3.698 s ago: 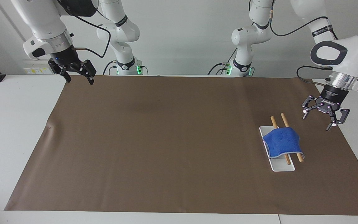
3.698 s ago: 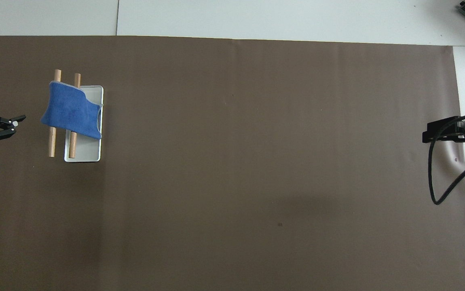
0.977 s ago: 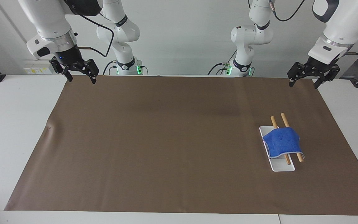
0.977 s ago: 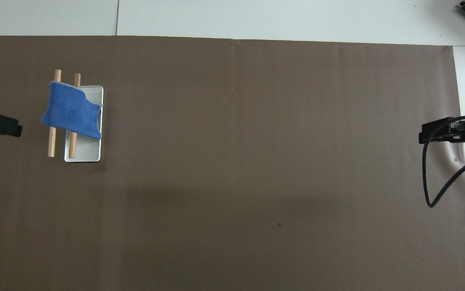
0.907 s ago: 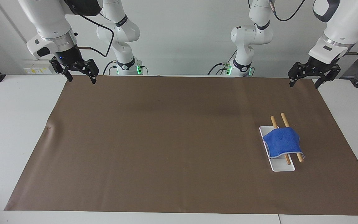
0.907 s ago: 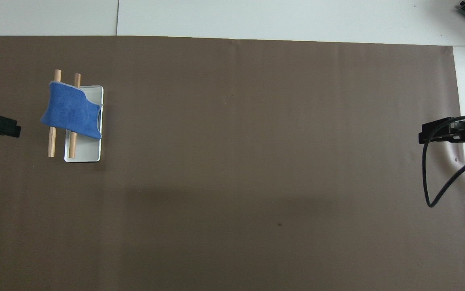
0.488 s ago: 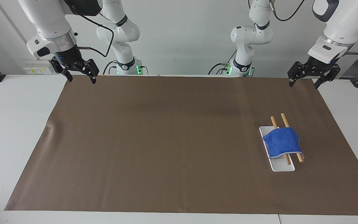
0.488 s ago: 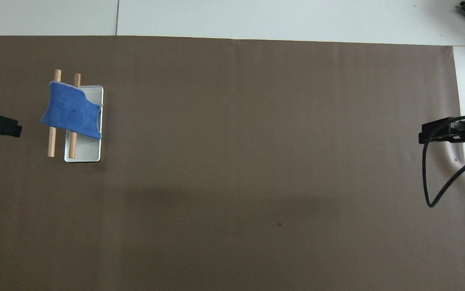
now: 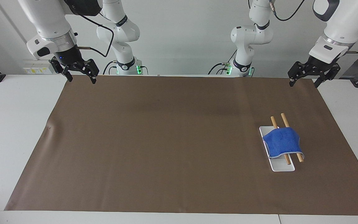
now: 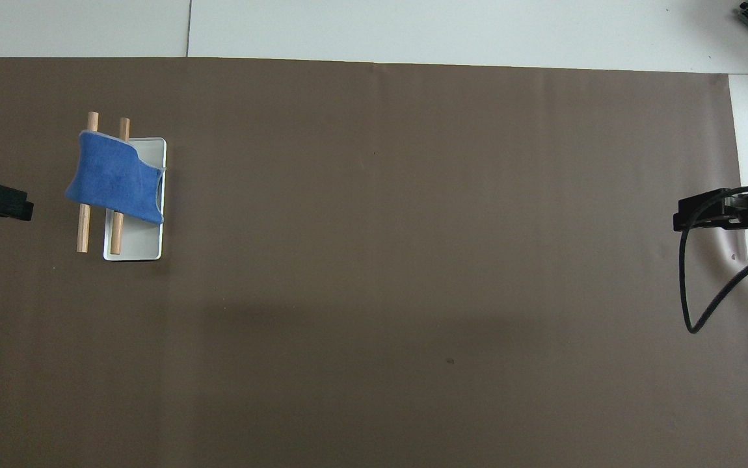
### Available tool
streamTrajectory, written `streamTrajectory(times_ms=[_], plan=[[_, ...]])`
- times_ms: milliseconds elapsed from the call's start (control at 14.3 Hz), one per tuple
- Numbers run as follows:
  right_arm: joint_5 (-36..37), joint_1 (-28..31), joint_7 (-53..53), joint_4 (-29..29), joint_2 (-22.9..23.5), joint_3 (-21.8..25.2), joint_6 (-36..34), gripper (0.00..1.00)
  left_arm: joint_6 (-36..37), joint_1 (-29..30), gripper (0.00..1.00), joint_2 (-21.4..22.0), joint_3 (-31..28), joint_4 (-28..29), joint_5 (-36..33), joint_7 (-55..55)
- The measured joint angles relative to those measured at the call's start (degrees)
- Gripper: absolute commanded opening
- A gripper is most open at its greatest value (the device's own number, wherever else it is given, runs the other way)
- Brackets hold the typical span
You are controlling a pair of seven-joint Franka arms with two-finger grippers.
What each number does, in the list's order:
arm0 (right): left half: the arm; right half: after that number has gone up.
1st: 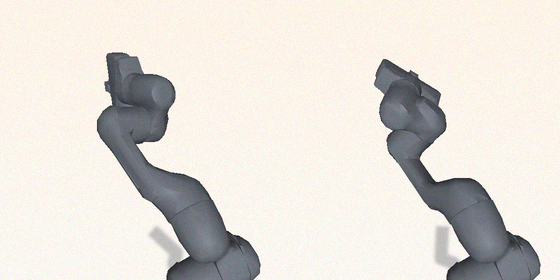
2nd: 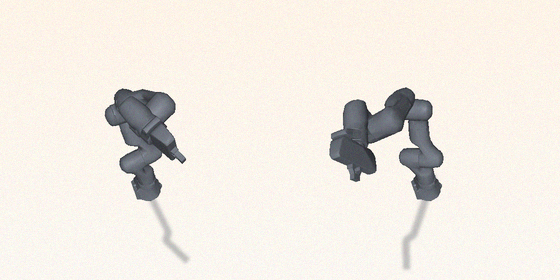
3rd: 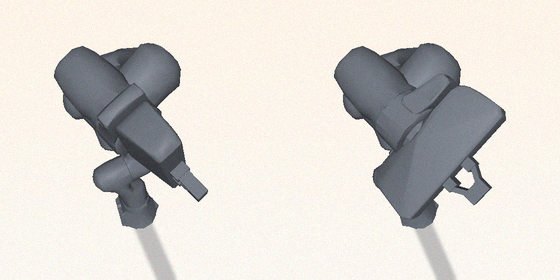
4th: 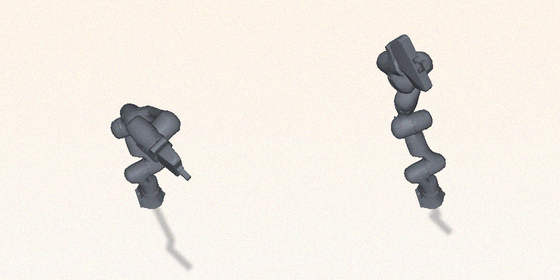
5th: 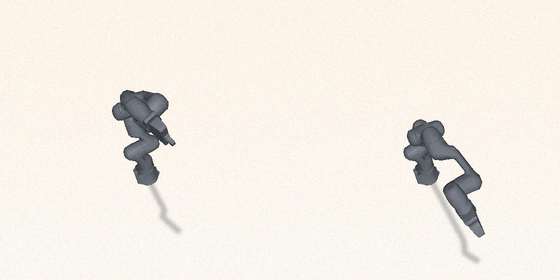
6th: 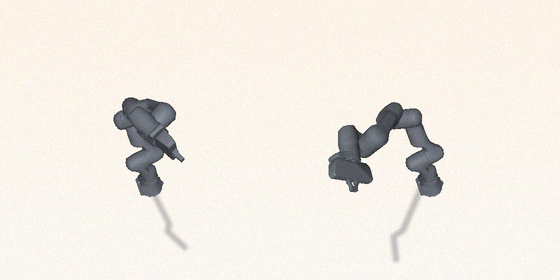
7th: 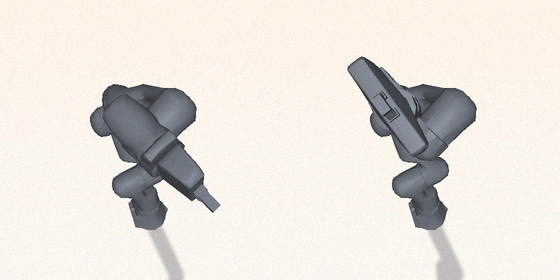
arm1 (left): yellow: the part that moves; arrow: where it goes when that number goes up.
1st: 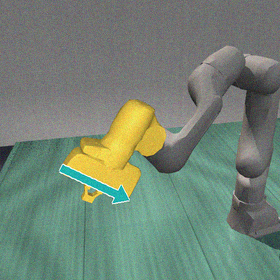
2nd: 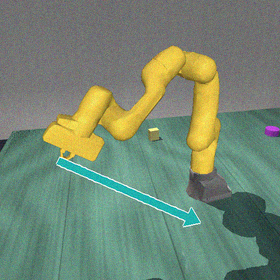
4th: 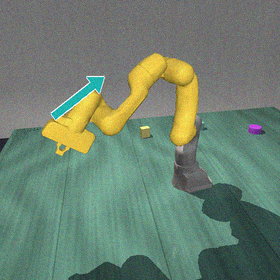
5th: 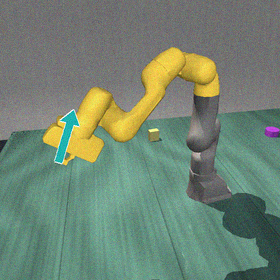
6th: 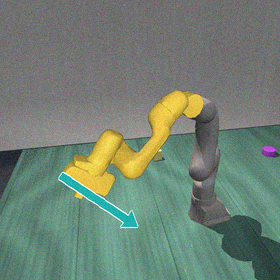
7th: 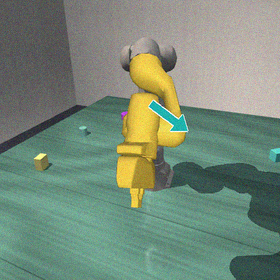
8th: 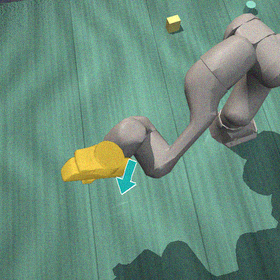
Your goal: Right arm passes towel to left arm to hang
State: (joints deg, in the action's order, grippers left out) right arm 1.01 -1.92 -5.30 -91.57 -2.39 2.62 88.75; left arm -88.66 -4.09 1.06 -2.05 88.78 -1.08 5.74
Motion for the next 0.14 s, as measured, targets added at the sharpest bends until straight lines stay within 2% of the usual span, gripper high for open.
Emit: streamTrajectory(times_ms=[140], plan=[[0.0,0.0,0.0,0.0,0.0,0.0,0.0,1.0,0.3,0.0,1.0,0.1,0.0,0.0,0.0,-0.1]])
